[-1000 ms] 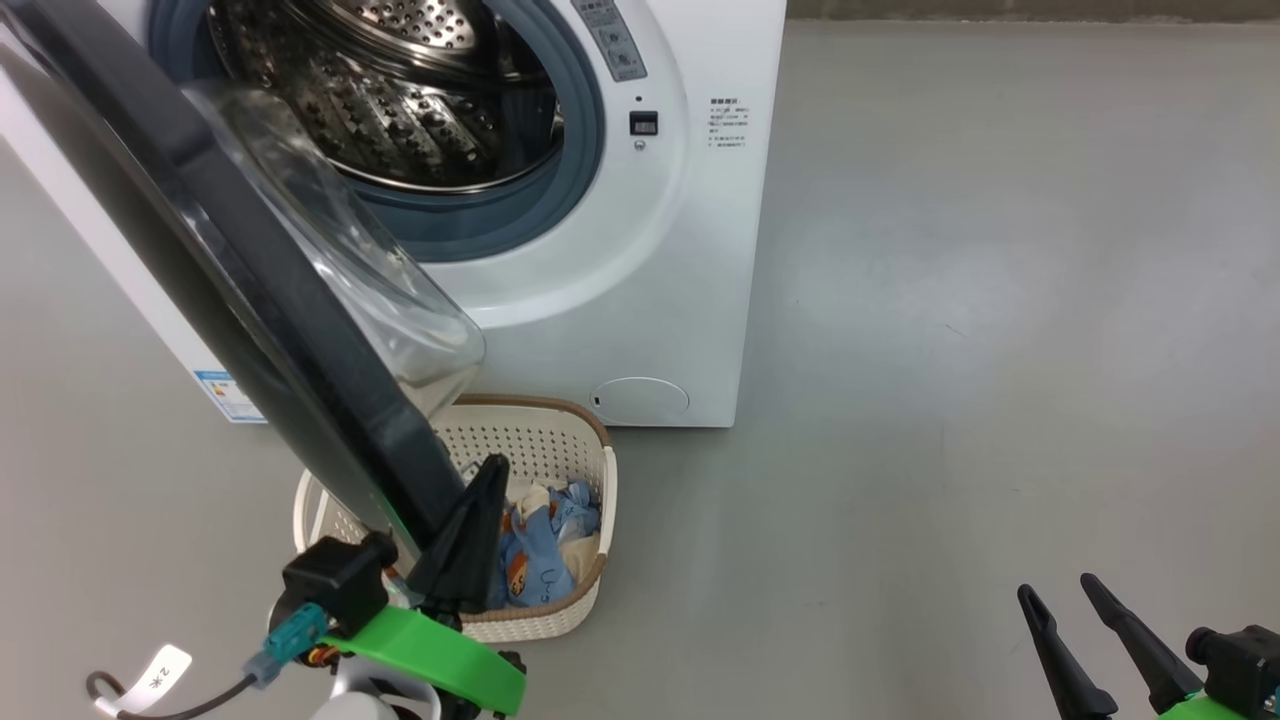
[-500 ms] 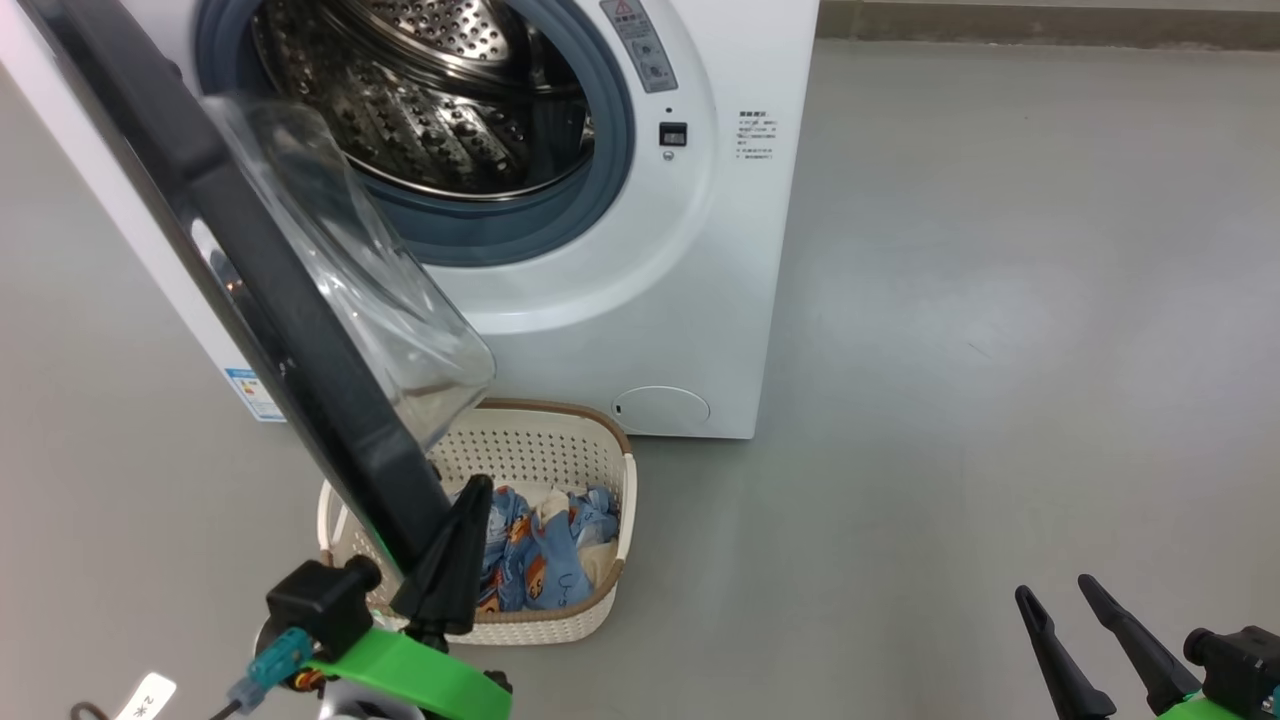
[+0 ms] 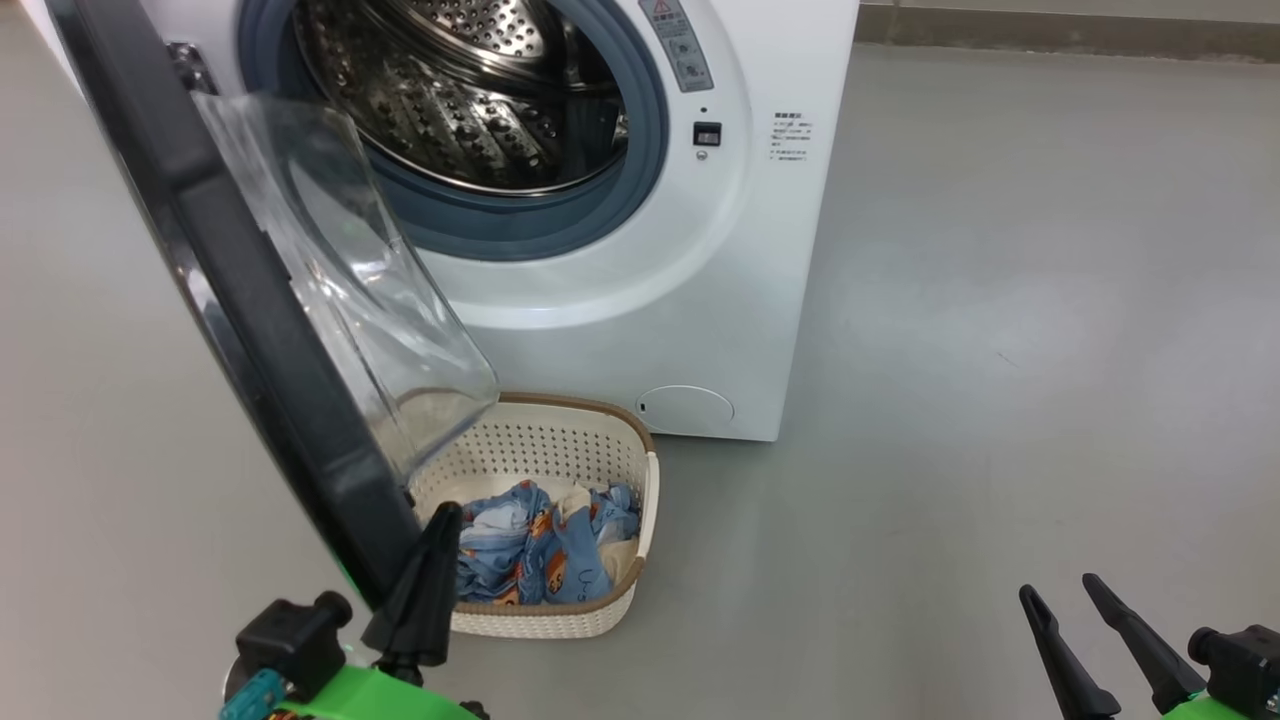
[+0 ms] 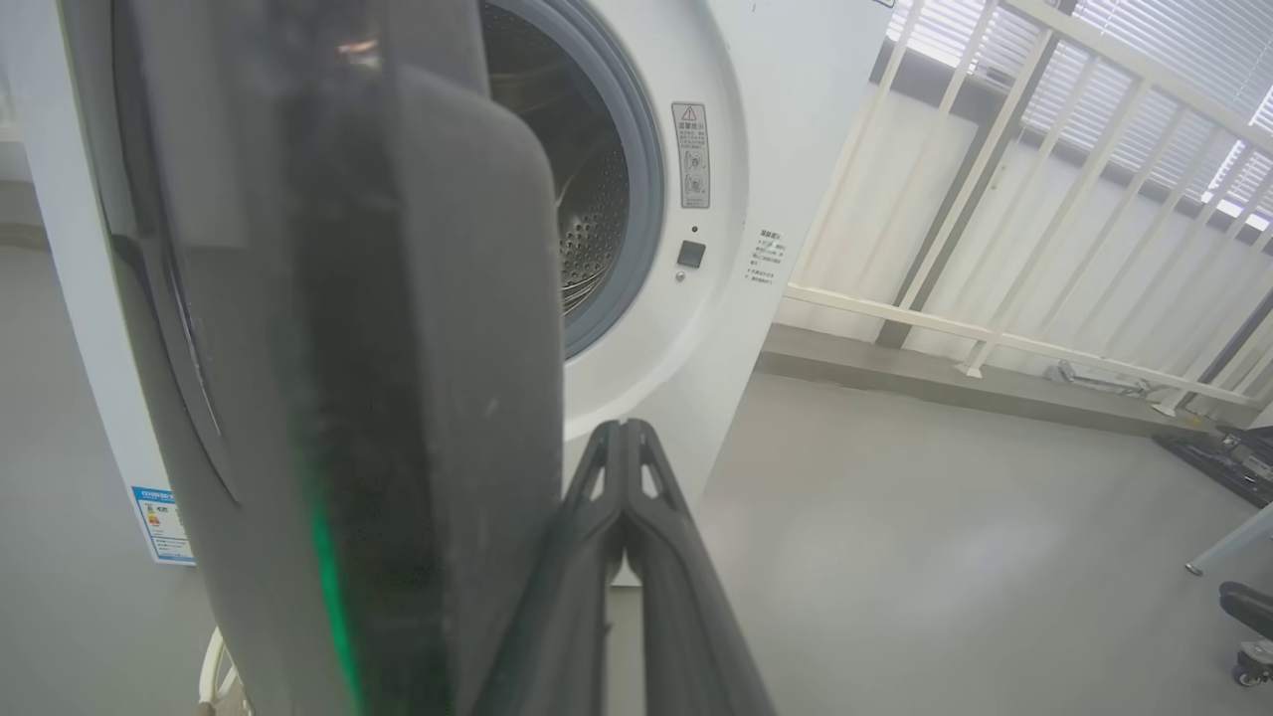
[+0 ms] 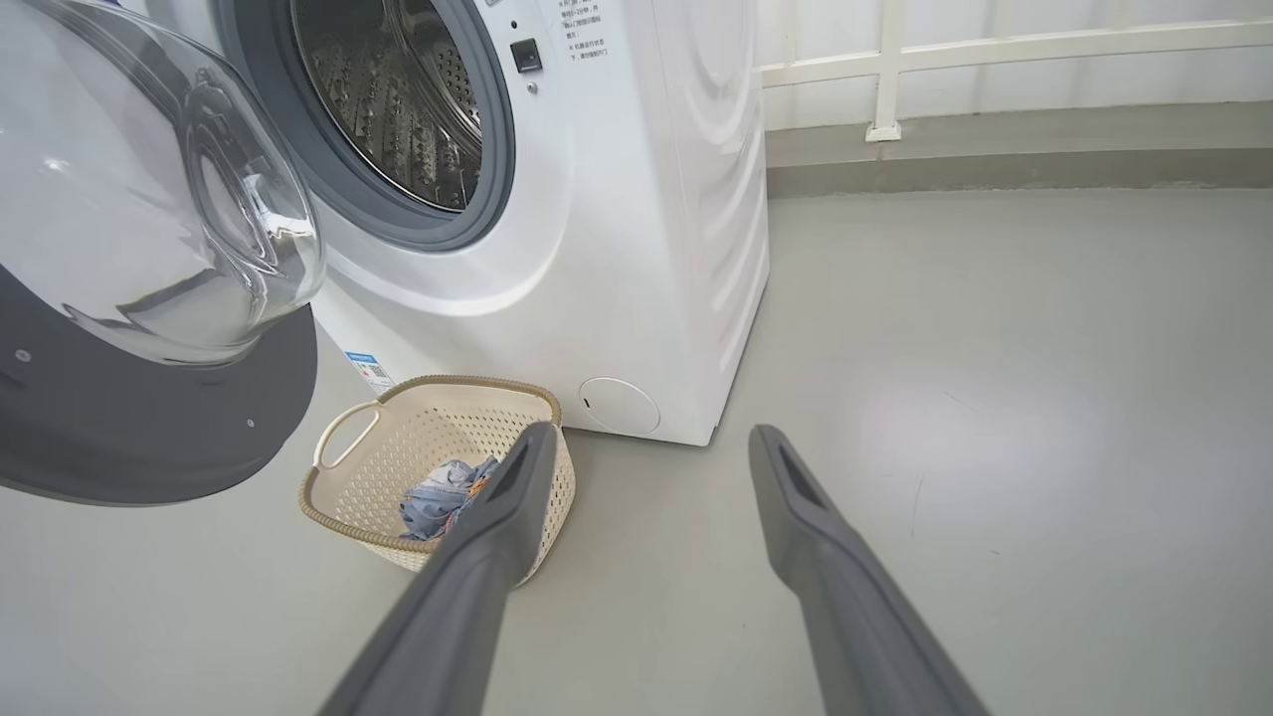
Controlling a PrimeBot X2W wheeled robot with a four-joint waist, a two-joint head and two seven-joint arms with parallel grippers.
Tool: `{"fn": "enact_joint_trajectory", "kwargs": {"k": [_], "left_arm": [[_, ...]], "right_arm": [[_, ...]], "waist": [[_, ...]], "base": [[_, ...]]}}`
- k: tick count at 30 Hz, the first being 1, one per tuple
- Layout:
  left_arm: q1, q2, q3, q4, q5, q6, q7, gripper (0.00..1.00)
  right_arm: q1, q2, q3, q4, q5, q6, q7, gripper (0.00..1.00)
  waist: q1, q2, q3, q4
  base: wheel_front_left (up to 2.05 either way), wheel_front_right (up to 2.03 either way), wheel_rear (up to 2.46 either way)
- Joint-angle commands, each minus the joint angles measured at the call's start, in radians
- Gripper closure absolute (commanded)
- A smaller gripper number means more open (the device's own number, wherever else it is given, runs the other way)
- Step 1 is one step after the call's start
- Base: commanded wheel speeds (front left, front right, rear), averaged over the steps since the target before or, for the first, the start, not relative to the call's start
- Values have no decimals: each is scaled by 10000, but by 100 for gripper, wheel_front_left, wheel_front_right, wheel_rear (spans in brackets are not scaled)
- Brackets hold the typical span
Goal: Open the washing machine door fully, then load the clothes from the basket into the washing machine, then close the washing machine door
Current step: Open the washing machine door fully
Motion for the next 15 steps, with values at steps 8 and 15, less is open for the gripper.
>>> {"fn": "enact_joint_trajectory", "kwargs": {"k": [8,15], "left_arm": [[215,305,824,-390,209,206,-62,100],[345,365,1101,-483,274,294,-62,100]], "right_arm": [[30,-199,119,-262,23,17,-134,0],[9,-207,77,-282,27,17,-134,0]], "waist": [[0,-1,-57,254],[0,-1,-34,433]], "base": [[0,0,0],[0,0,0]]}}
